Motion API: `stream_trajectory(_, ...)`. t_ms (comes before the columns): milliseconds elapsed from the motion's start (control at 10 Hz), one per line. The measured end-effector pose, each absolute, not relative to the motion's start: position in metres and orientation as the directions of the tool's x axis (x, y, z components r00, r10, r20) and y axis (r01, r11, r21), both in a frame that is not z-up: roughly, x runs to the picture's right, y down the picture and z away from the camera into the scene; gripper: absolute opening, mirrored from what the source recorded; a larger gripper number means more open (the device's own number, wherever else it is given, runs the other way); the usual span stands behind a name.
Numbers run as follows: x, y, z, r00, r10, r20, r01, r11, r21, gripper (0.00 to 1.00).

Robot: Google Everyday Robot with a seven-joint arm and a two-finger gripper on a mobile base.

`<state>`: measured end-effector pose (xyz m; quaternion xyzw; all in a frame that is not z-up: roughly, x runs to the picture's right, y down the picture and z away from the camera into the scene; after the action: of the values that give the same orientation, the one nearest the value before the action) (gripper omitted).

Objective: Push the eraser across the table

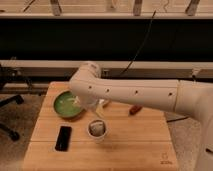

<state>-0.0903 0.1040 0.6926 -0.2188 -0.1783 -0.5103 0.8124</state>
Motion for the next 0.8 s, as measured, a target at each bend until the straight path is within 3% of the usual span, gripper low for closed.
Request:
stream_trajectory(400, -0.153, 0.106, 0.699, 0.314, -0.769, 0.556, 0.944, 0.313, -0.101, 0.80)
stream_trajectory(800, -0.192, 0.140, 0.719, 0.229, -0.758, 0.611, 0.967, 0.247, -0.055, 0.80)
